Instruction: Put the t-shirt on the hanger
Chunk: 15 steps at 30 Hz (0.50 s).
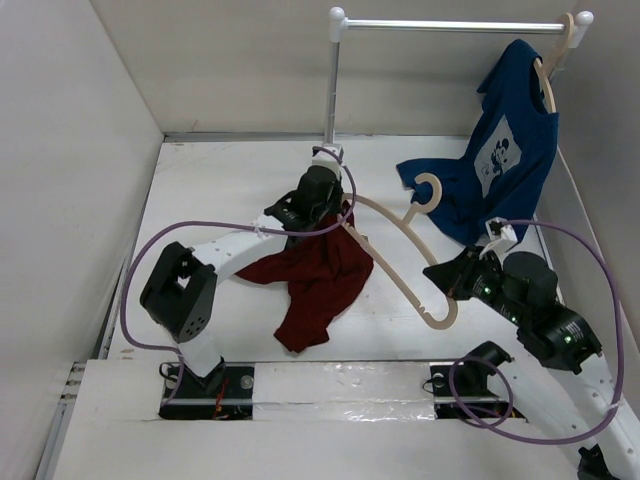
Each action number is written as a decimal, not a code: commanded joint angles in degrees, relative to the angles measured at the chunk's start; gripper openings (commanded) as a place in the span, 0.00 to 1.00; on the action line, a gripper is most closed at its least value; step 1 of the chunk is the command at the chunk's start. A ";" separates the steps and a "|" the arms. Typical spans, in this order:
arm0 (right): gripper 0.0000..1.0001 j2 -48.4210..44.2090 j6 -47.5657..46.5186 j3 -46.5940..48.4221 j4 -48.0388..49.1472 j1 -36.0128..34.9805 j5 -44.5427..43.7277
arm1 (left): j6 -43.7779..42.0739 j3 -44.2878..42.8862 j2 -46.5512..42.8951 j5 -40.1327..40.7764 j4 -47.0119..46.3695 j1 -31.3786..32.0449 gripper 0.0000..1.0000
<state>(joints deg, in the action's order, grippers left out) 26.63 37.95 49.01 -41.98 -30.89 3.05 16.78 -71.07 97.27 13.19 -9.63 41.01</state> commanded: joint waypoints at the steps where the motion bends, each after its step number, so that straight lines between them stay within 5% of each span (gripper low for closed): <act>1: 0.00 0.43 -1.92 -1.02 6.11 -0.57 3.97 | 0.80 1.19 -6.57 -2.90 -2.06 -0.41 0.00; 9: 0.00 0.88 -5.17 -0.06 9.00 -0.57 3.10 | -0.08 0.76 -10.08 -3.43 2.15 0.12 0.00; 15: 0.00 5.35 -7.28 -1.38 15.60 -1.19 14.96 | -1.48 -3.63 -11.49 -4.05 6.71 2.40 0.00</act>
<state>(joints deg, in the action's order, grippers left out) 29.78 33.06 47.51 -34.50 -31.11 10.76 16.47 -70.48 89.12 10.22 -4.49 41.87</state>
